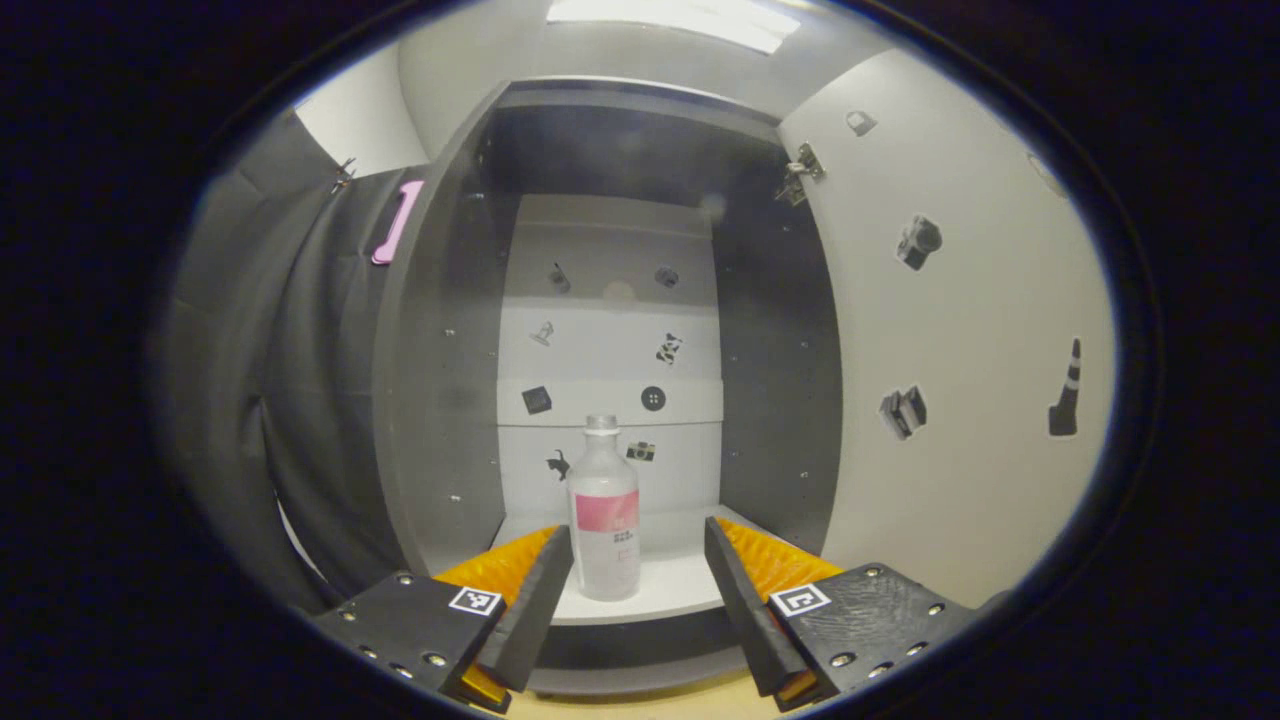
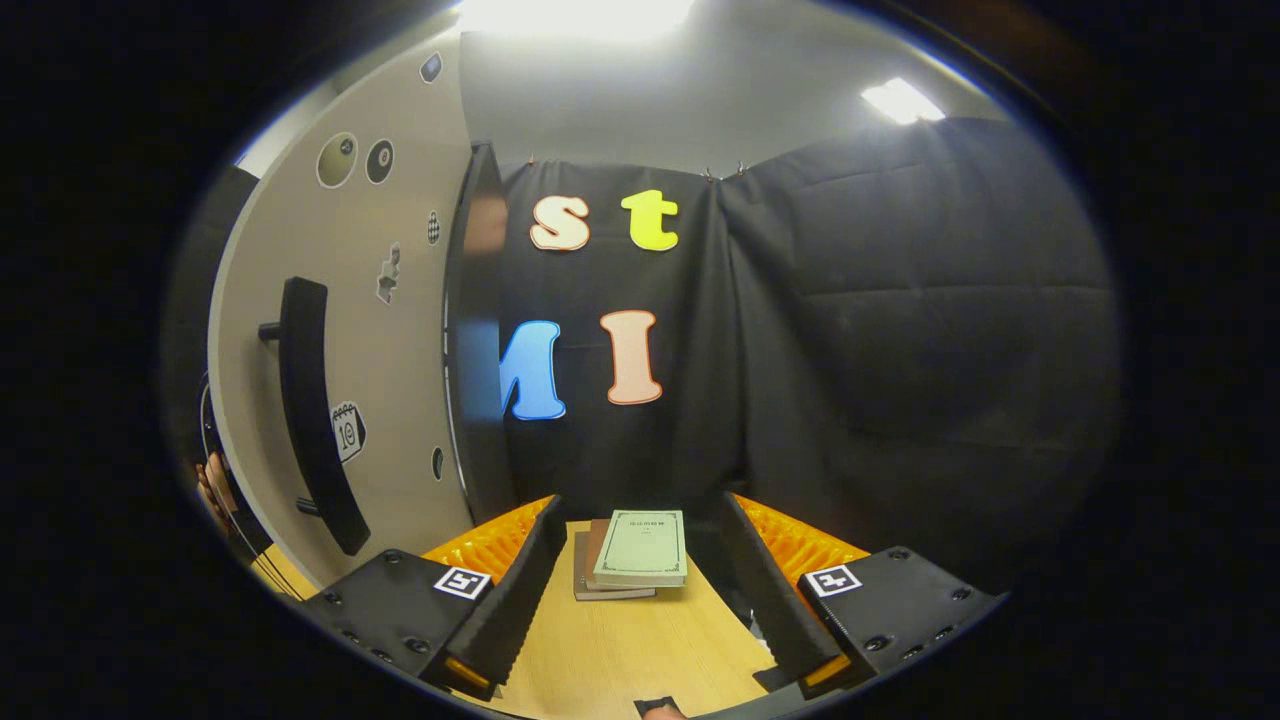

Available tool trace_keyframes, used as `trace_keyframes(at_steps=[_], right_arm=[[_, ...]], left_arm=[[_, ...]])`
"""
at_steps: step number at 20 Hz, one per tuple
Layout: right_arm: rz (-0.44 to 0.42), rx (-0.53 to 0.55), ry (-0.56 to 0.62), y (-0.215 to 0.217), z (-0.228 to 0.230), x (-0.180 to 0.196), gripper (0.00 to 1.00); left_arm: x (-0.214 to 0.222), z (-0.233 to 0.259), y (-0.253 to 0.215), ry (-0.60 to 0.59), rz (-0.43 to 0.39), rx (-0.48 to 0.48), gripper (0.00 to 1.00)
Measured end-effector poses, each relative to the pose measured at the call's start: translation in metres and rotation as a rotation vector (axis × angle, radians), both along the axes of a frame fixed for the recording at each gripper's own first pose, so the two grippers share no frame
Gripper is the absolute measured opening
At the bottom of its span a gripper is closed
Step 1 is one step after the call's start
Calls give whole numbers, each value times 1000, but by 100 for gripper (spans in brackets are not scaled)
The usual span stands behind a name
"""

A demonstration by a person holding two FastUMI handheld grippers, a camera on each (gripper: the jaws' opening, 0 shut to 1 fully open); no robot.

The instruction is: Open the cabinet door with the right hand, grasp the bottle in the cabinet with the left hand and place it on the coaster, then close the cabinet door with the right hand.

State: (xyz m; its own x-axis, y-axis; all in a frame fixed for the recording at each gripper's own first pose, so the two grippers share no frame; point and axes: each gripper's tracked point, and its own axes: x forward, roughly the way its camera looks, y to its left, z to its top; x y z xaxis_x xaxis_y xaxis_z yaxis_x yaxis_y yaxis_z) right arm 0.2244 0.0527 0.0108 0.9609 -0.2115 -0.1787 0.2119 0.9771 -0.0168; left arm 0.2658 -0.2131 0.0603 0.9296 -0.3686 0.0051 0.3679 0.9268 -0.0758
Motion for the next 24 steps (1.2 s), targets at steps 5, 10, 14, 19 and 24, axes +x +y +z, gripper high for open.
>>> trace_keyframes(at_steps=[5, 10, 14, 19, 24], right_arm=[[-86, 3, 22, -3, -12, 9, 98], [-146, 13, 41, -3, -24, 13, 98], [-168, 7, 55, -3, -28, 15, 98], [-154, -3, 50, -2, -24, 16, 98], [-103, -2, 49, 0, -22, 16, 98]], left_arm=[[52, -30, -4, 33, -20, 6, 80], [93, -52, -5, 55, -13, 33, 80], [110, -59, -7, 72, -18, 26, 80], [106, -55, -2, 65, -17, 29, 73], [76, -27, 18, 6, 5, -6, 73]])
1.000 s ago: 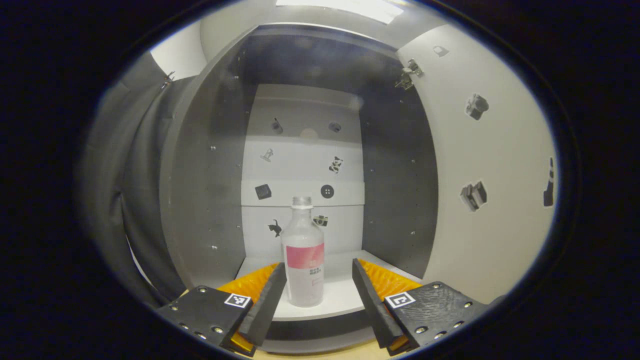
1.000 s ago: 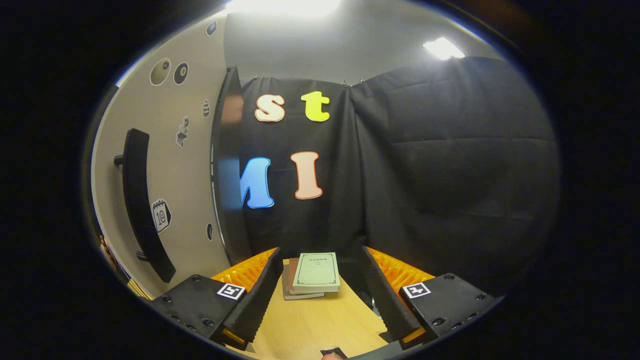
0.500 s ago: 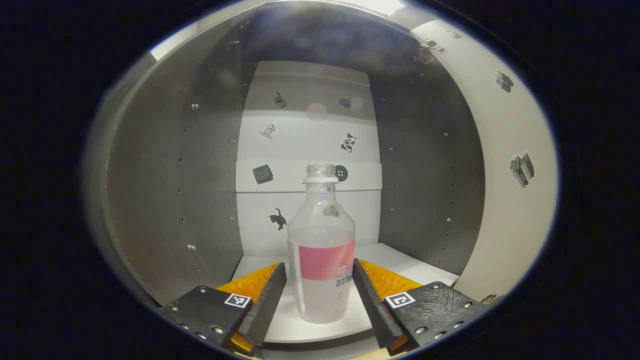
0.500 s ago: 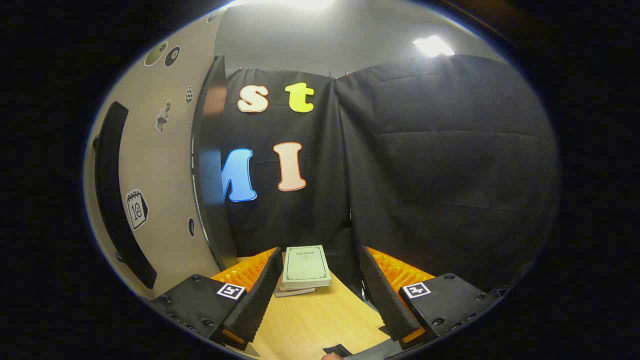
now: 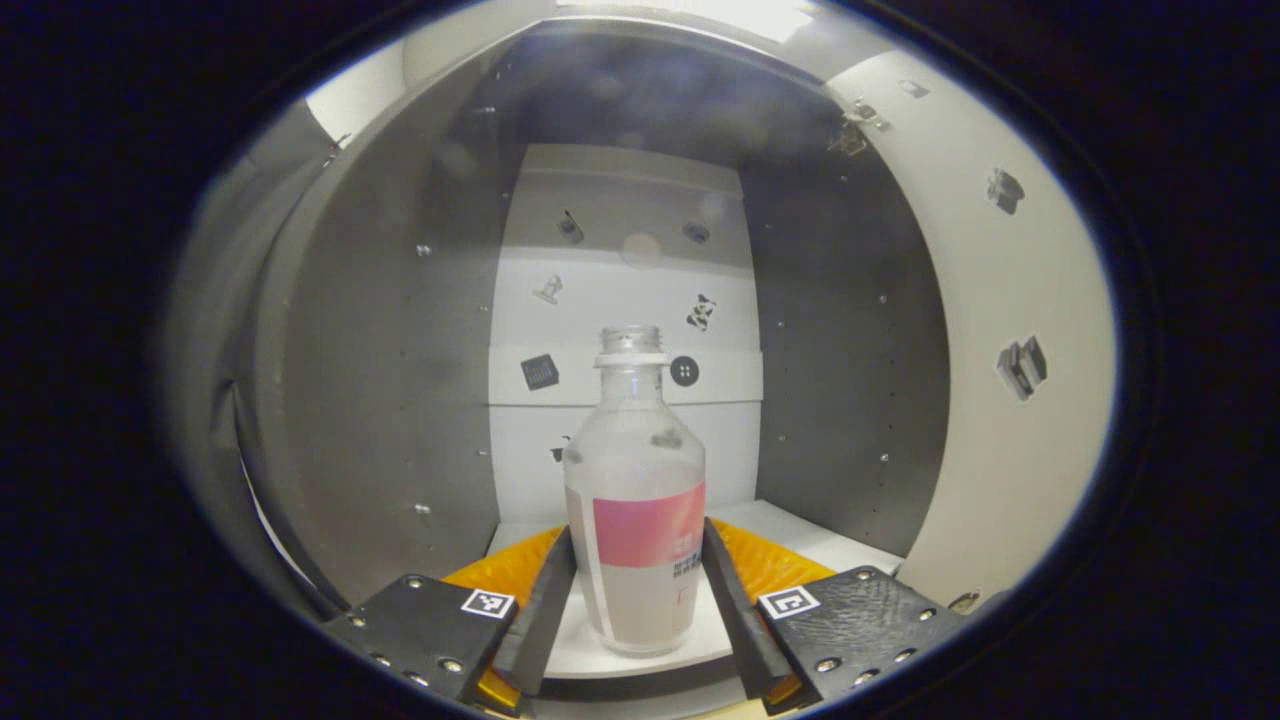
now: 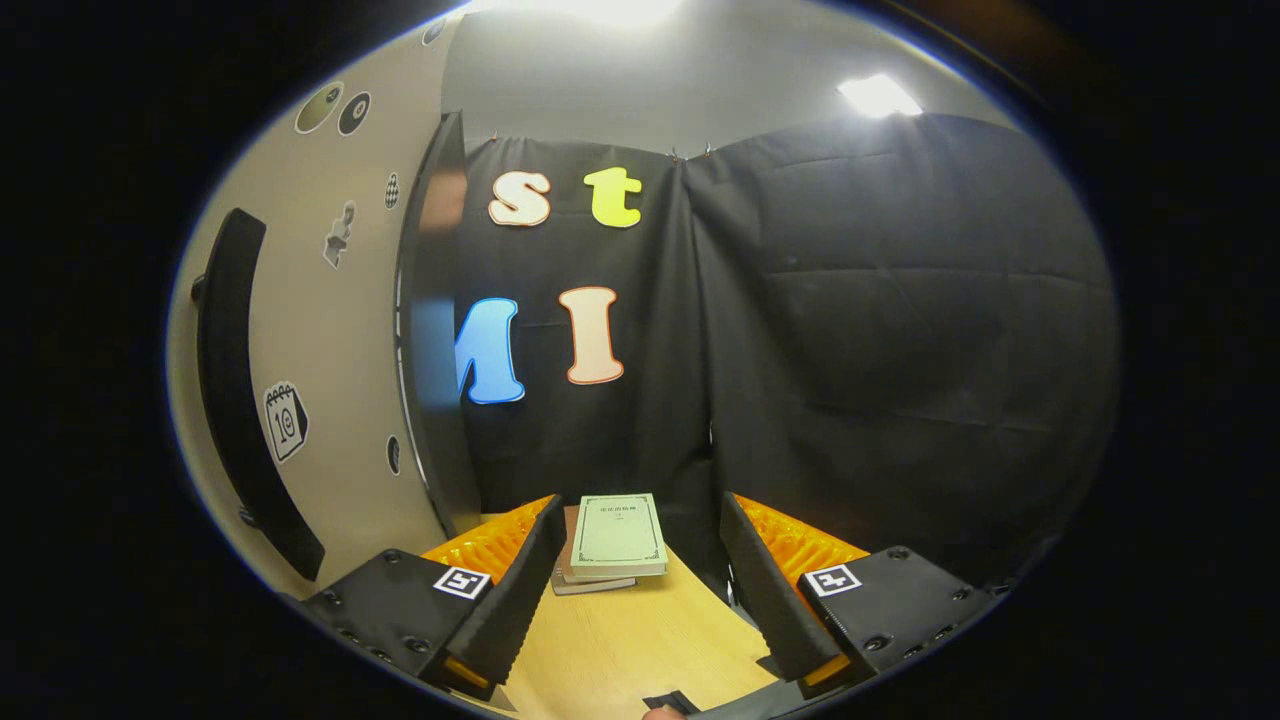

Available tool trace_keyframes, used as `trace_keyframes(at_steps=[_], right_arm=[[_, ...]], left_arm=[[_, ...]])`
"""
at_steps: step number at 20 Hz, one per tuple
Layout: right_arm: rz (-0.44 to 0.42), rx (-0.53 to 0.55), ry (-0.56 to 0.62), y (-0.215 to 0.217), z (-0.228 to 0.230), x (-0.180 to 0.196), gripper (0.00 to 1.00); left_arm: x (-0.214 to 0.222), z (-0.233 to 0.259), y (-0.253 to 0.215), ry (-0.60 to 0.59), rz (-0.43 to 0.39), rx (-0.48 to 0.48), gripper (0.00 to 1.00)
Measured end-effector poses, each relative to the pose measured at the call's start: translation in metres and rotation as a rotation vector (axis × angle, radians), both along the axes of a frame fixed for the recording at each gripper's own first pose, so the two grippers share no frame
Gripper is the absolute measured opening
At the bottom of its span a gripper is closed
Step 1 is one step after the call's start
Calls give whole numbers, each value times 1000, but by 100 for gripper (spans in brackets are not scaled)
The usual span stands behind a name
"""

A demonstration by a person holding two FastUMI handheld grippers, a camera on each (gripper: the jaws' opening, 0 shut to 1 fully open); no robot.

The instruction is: Open the cabinet door with the right hand, grasp the bottle in the cabinet with the left hand and place it on the coaster, then close the cabinet door with the right hand.

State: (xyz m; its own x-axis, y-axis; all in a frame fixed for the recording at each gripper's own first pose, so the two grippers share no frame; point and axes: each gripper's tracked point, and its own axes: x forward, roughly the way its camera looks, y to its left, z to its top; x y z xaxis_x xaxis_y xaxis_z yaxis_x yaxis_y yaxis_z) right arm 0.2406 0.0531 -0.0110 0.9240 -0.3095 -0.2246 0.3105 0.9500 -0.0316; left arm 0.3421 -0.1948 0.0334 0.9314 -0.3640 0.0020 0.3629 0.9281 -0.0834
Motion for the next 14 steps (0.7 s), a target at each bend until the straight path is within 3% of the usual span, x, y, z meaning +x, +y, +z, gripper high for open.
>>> trace_keyframes(at_steps=[14], right_arm=[[176, 46, -9, 7, 1, -7, 98]], left_arm=[[-110, 23, 81, -42, 141, -45, 72]])
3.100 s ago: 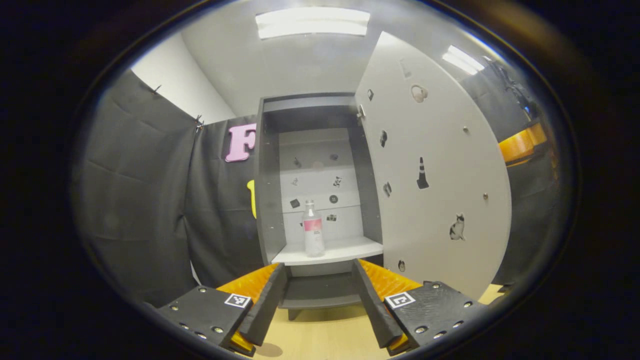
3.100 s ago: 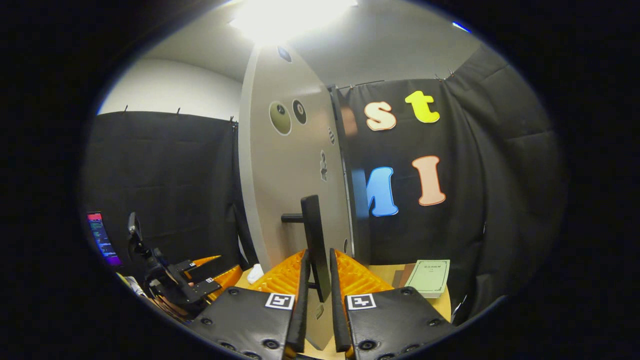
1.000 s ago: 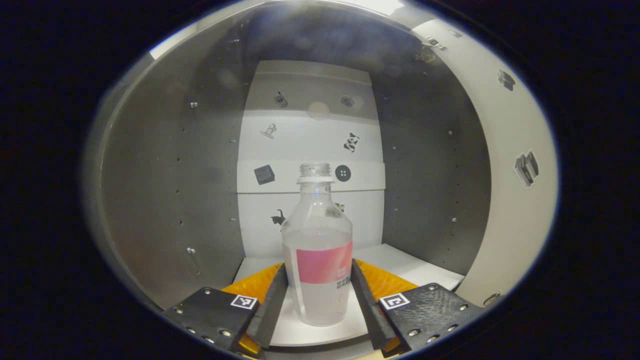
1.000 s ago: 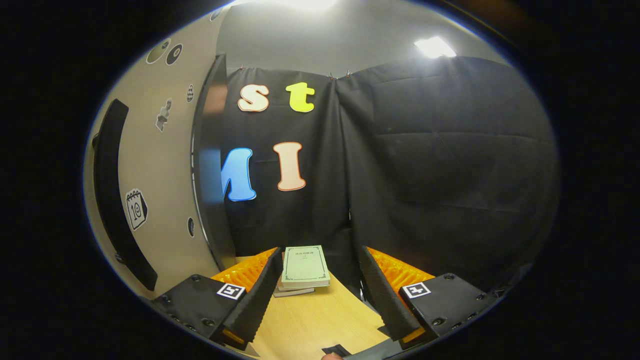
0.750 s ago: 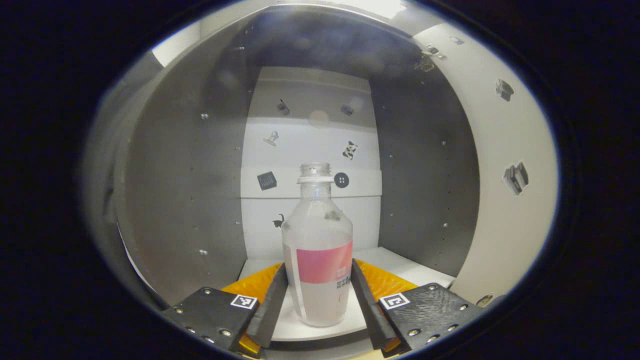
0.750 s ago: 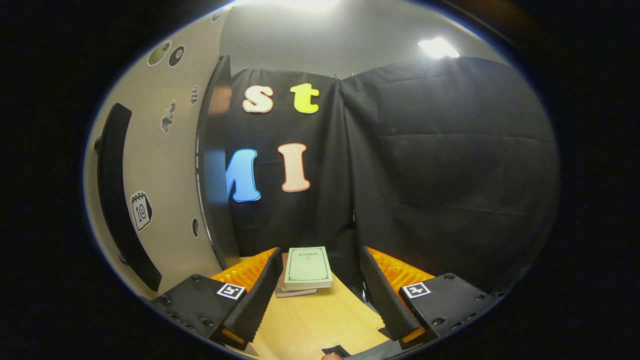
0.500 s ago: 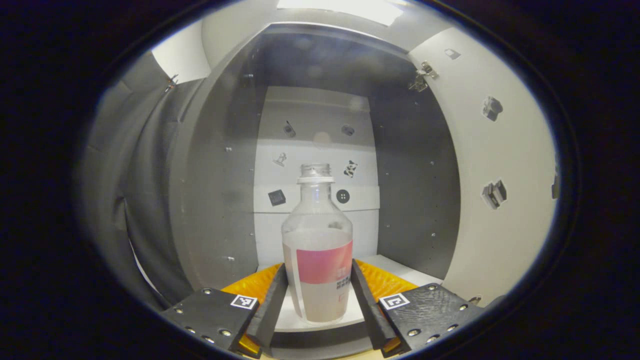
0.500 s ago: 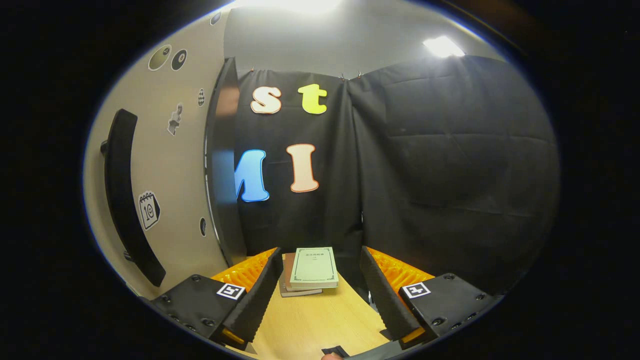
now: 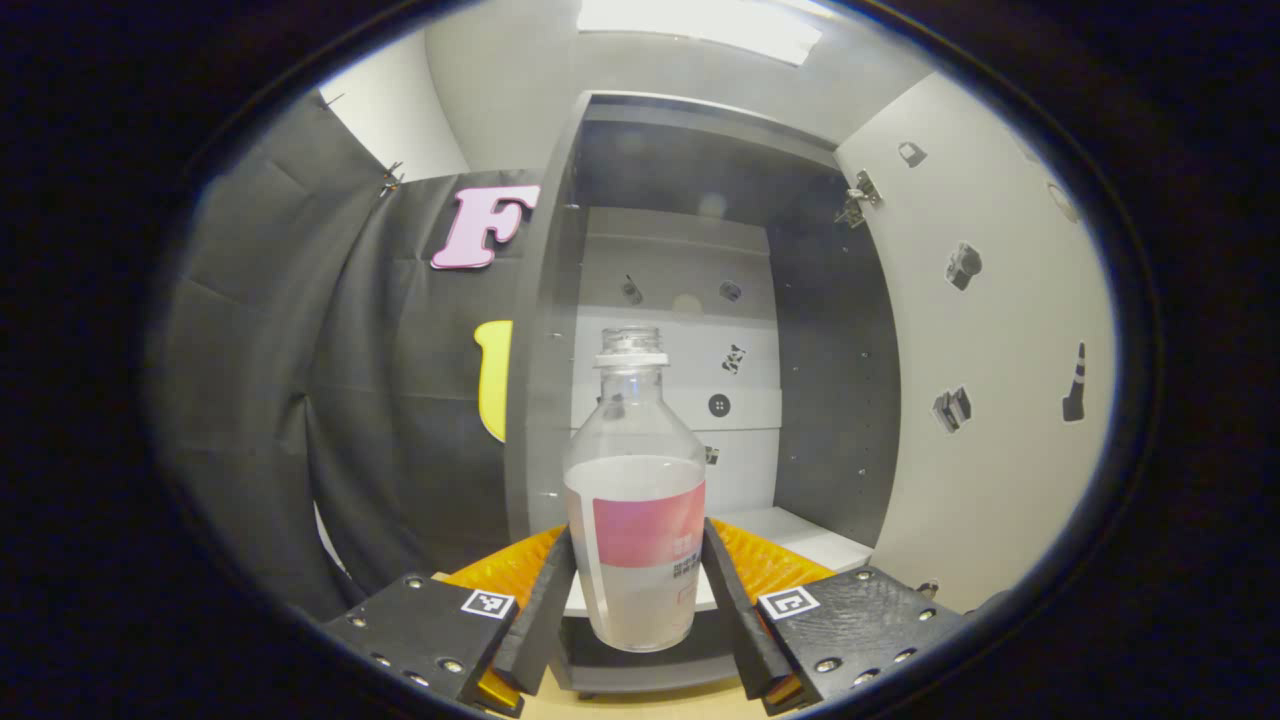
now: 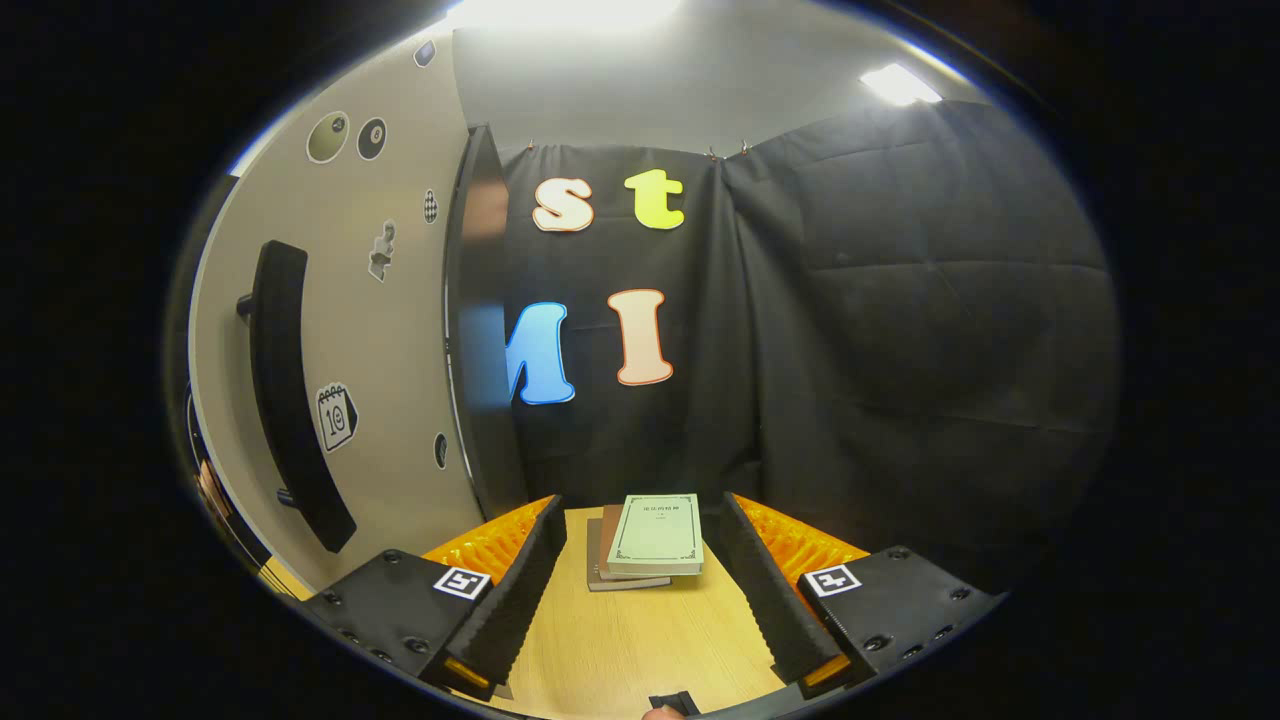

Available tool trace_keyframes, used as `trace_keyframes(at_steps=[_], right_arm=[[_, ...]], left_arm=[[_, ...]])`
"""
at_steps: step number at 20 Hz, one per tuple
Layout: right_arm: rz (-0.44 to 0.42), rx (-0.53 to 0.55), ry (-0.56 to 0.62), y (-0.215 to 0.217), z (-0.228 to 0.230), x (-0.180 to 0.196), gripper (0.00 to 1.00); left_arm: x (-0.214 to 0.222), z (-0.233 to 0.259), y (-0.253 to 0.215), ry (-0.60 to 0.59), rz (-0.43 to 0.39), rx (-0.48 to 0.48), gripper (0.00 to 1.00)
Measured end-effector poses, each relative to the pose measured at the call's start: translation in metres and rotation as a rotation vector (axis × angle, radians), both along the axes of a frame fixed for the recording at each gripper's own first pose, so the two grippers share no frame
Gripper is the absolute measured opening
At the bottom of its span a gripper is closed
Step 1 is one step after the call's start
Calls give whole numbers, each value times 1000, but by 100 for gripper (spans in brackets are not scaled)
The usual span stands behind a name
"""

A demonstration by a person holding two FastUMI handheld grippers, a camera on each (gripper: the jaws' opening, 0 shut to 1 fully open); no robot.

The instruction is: Open the cabinet door with the right hand, grasp the bottle in the cabinet with the left hand and place it on the coaster, then close the cabinet door with the right hand.

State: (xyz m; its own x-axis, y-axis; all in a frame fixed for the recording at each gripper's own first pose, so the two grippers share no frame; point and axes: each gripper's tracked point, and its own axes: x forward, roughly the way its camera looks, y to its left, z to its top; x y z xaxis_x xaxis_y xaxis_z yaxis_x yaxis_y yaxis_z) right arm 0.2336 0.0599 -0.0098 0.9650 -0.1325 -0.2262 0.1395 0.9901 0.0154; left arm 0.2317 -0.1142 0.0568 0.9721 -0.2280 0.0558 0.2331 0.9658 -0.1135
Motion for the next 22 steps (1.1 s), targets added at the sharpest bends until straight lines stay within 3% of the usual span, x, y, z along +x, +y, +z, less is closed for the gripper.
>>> trace_keyframes(at_steps=[3, 4, 6, 11, 13, 14, 22], right_arm=[[40, -1, 8, 6, -2, -4, 98], [52, -4, 9, 7, -4, -7, 93], [73, -7, 15, 9, -7, -9, 98], [120, 27, 27, 16, -17, -15, 98], [136, 34, 33, 20, -20, -16, 93], [142, 32, 35, 21, -22, -16, 98], [134, 23, 57, 17, -31, -18, 98]], left_arm=[[-24, -4, 18, 4, 28, -31, 72], [-31, -7, 25, 12, 39, -38, 72], [-47, -14, 38, 23, 63, -51, 72], [-90, -30, 72, 16, 118, -48, 75], [-106, -42, 81, 17, 131, -48, 75], [-113, -48, 85, 16, 135, -53, 75], [-148, -119, 104, 38, 152, -86, 73]])
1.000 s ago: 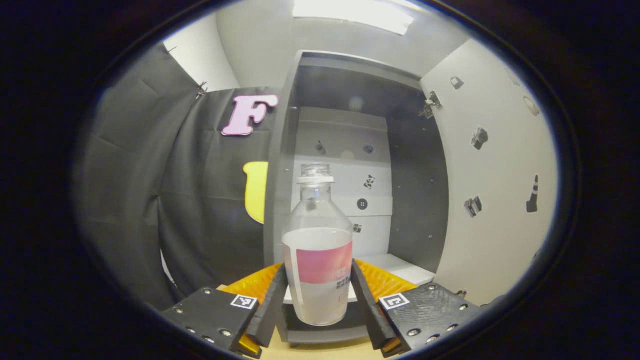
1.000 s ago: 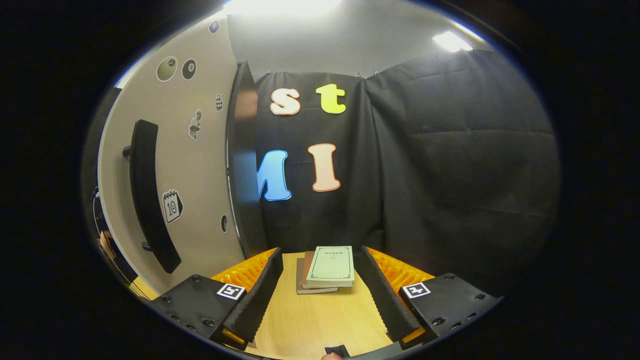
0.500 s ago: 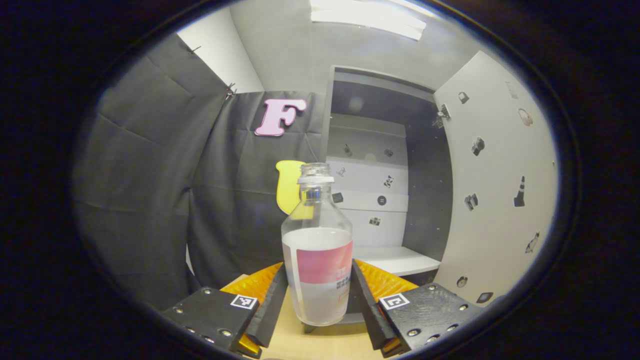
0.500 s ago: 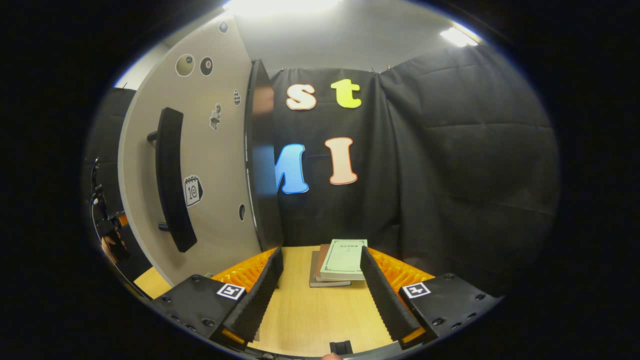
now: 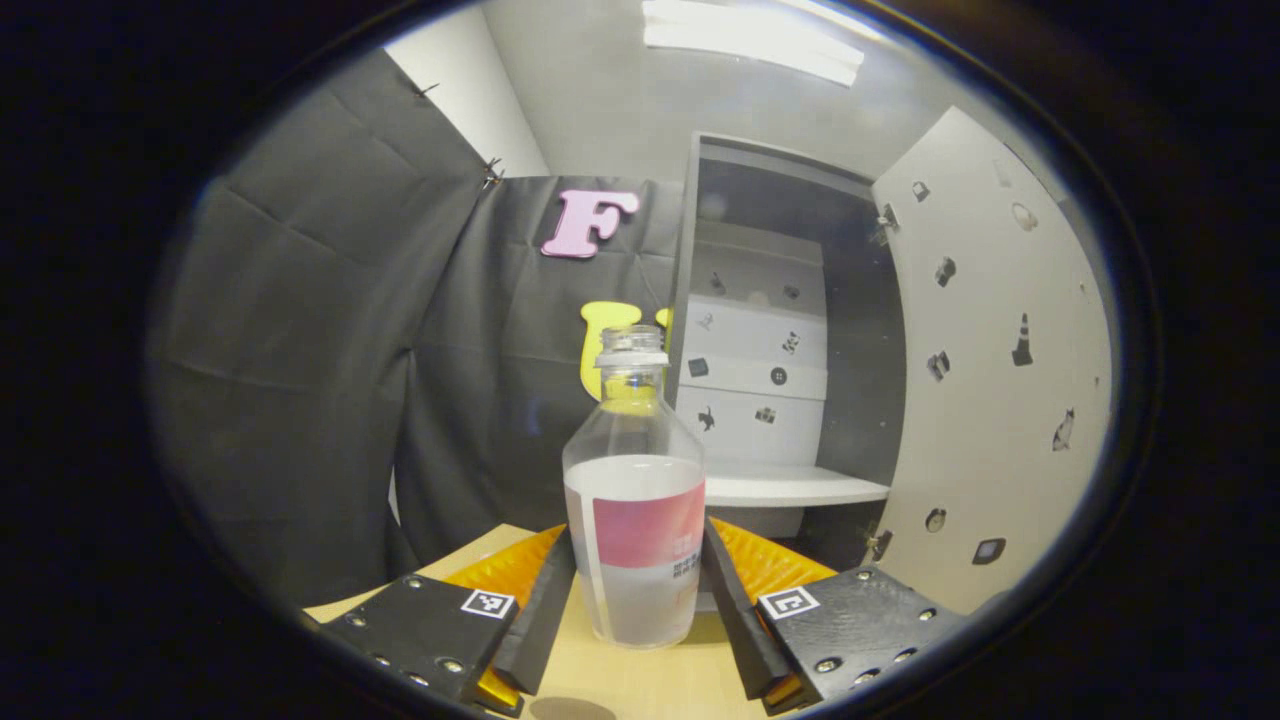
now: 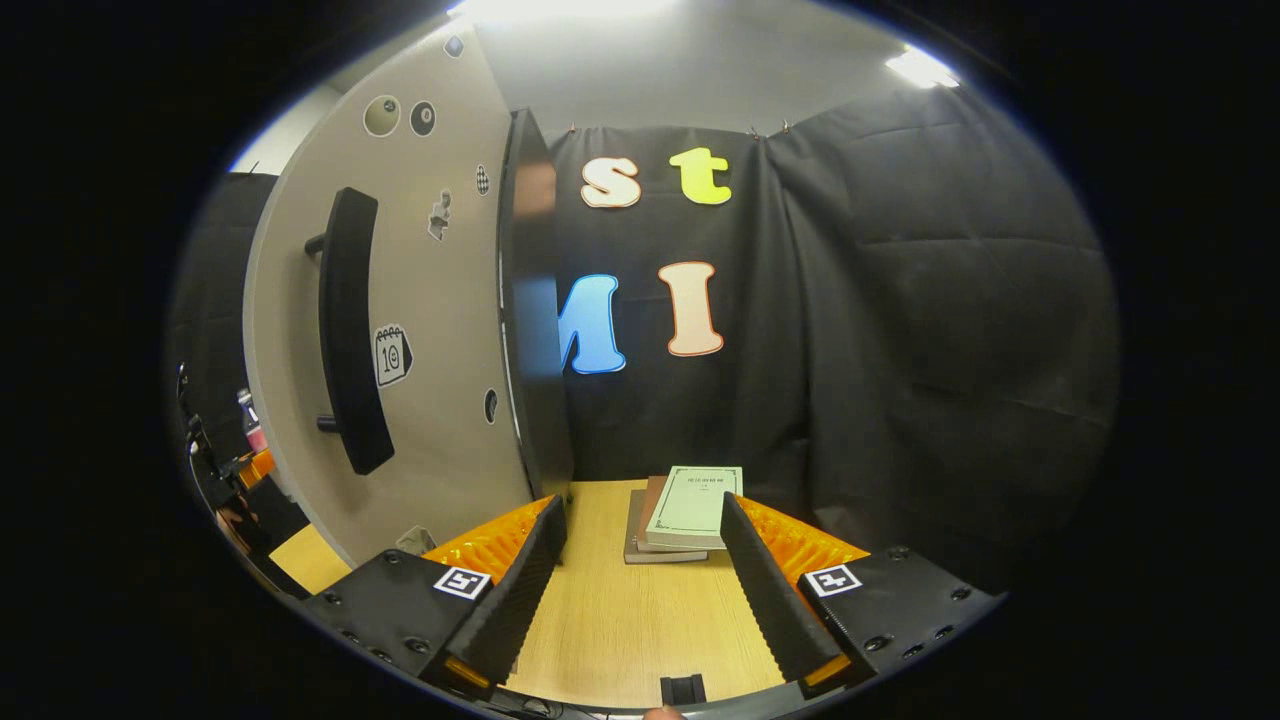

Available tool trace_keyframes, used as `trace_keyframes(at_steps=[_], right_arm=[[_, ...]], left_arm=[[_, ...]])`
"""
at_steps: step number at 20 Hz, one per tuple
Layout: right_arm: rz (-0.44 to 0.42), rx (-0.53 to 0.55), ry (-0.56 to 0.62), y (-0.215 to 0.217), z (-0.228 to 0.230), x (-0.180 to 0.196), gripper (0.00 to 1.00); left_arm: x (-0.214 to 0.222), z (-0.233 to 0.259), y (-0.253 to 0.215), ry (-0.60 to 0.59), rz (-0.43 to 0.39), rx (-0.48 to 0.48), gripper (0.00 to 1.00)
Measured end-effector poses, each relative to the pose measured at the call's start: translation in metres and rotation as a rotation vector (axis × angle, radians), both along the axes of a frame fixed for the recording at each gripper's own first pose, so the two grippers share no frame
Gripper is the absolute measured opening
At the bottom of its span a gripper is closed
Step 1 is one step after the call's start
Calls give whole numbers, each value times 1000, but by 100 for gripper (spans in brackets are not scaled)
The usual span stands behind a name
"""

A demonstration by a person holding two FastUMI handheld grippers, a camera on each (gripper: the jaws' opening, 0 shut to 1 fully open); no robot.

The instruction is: Open the cabinet door with the right hand, grasp the bottle in the cabinet with the left hand and place it on the coaster, then close the cabinet door with the right hand.

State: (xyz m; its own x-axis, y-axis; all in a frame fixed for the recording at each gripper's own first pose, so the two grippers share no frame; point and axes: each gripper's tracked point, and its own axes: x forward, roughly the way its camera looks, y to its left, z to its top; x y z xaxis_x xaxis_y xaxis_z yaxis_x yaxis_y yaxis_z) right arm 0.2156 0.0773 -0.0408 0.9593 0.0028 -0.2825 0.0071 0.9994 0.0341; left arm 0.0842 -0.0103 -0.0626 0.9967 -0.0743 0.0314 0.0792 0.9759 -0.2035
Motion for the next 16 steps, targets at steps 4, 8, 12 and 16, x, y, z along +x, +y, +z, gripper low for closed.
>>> trace_keyframes(at_steps=[4, 8, 12, 16], right_arm=[[-11, -2, -6, -3, -1, 1, 98], [-23, -13, 10, -8, -9, 0, 98], [-22, -32, 45, -7, -22, -2, 98], [-9, -64, 66, -1, -30, -5, 98]], left_arm=[[-6, -48, 6, 44, 14, -13, 74], [-6, -98, 9, 90, 33, -12, 72], [-6, -147, 4, 150, 37, 16, 73], [-10, -193, 4, 207, 51, 25, 72]])
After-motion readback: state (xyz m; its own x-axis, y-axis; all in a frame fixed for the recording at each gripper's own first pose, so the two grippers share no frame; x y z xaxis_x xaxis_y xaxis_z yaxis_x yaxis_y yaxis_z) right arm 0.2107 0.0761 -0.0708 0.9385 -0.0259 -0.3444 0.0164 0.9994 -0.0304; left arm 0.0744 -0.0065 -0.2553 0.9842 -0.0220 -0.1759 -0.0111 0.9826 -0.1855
